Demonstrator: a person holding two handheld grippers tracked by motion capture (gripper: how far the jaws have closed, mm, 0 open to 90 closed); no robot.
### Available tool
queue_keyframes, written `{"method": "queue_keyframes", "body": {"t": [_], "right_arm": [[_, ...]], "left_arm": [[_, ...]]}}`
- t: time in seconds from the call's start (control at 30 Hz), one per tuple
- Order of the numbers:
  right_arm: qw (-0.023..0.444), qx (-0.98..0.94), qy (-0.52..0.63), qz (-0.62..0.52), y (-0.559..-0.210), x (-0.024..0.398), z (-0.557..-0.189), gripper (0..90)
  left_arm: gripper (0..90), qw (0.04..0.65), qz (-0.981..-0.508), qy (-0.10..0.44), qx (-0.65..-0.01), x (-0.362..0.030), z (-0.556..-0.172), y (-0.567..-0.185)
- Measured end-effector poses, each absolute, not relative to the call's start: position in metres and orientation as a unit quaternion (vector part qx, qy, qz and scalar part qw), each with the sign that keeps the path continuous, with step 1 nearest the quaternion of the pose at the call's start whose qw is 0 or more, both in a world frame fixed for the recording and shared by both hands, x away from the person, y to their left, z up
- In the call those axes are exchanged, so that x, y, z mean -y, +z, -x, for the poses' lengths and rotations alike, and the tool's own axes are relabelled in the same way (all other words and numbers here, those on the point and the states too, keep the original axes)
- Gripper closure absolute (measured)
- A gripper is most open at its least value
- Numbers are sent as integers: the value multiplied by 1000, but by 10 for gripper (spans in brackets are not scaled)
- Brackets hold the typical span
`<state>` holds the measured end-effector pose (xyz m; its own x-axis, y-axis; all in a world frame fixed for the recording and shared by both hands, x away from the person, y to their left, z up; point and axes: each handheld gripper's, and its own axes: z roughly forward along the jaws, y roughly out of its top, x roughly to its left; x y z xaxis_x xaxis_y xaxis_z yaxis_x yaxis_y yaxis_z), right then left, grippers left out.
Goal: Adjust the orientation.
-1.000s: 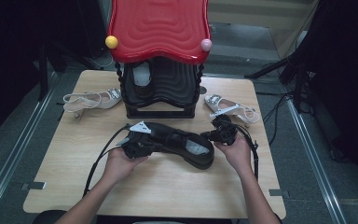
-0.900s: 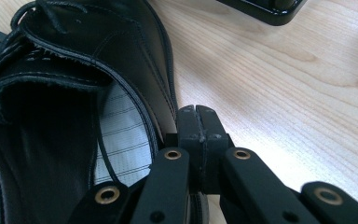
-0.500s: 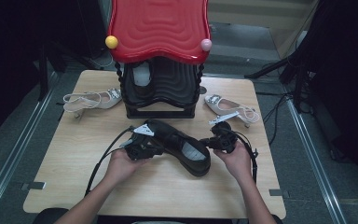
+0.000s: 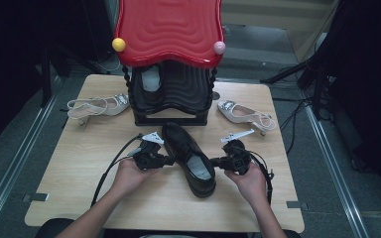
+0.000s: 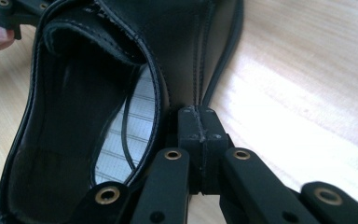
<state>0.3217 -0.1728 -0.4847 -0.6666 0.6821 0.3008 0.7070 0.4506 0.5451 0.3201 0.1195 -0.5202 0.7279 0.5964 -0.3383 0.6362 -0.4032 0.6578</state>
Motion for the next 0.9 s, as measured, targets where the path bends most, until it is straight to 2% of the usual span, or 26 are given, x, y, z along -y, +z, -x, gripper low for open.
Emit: {"method": "queue_keyframes", "body": {"t": [0.77,0.83,0.9], "right_arm": [[36,843,-331,422,-484,176,-312,898],[35,843,-332,421,-485,176,-312,888],[34,843,-332,421,-484,177,-313,871]], "left_arm": [[897,421,-821,-38,-384,-110,-339,-524],[878,420,-820,-45,-387,-112,-341,-524],[817,416,-821,-52,-387,-115,-342,-523]]}}
